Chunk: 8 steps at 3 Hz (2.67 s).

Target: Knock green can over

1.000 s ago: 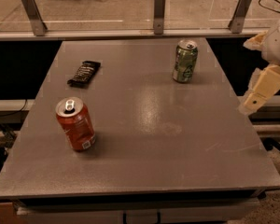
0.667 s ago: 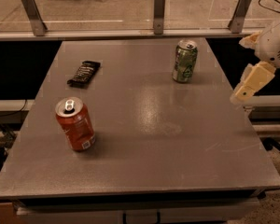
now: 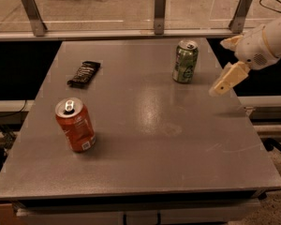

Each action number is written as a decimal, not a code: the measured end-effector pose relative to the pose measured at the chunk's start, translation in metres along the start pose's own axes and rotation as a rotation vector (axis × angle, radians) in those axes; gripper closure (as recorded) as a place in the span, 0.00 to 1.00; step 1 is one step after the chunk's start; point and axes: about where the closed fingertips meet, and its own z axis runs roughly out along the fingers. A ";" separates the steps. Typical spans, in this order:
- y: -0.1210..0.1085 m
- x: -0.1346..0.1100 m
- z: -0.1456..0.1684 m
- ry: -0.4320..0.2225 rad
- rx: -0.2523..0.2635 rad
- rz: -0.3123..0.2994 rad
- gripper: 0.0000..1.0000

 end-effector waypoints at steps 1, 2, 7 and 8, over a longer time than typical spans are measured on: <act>-0.002 -0.018 0.028 -0.101 -0.032 0.003 0.00; -0.001 -0.037 0.051 -0.197 -0.069 0.007 0.00; 0.082 -0.159 0.019 -0.445 -0.342 0.126 0.00; 0.074 -0.145 0.010 -0.429 -0.302 0.150 0.00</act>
Offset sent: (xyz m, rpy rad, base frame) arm 0.0415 0.0820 -0.0160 0.3084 -0.0283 0.1361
